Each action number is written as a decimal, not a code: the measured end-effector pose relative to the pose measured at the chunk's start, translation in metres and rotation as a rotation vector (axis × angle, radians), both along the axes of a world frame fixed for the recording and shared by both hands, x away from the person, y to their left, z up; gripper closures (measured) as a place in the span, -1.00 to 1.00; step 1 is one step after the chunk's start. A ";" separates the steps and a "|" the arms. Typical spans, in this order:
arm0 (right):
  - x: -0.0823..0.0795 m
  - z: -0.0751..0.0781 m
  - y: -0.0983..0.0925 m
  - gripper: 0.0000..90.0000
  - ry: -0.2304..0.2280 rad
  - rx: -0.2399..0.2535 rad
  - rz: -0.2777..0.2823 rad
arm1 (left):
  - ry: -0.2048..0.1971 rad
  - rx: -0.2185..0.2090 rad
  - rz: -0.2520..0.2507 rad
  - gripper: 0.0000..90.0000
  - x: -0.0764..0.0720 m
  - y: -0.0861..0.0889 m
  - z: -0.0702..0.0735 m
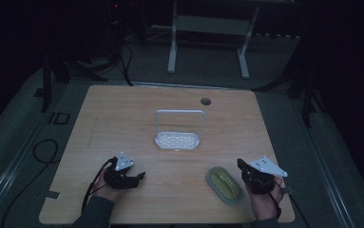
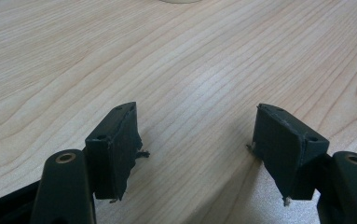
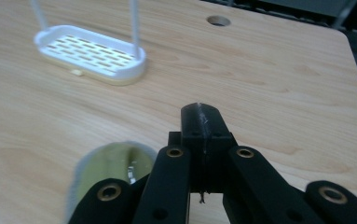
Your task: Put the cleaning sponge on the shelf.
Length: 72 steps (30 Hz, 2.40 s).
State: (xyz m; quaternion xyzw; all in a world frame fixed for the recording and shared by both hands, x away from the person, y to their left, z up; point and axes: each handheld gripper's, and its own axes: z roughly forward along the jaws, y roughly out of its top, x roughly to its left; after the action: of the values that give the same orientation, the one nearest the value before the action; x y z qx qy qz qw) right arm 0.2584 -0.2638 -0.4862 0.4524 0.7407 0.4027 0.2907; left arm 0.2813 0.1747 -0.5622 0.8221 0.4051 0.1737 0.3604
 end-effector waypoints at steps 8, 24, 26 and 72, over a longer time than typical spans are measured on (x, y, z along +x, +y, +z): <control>-0.023 0.014 0.015 1.00 -0.028 -0.001 0.064 | 0.000 0.000 0.001 -0.30 0.000 0.000 0.000; -0.040 -0.027 0.037 1.00 0.113 -0.031 0.140 | 0.000 0.000 0.002 -0.30 0.000 0.000 0.000; -0.040 -0.028 0.038 1.00 0.114 -0.036 0.141 | 0.000 0.000 0.002 -0.30 0.000 0.000 0.000; -0.029 -0.004 0.004 0.50 0.141 -0.053 0.111 | 0.000 0.000 0.003 -0.30 0.000 0.000 0.000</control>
State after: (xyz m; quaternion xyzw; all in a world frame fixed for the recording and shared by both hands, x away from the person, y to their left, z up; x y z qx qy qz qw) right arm 0.2290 -0.2597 -0.4898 0.4303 0.7936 0.3656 0.2268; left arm 0.2811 0.1745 -0.5622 0.8216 0.4063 0.1741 0.3600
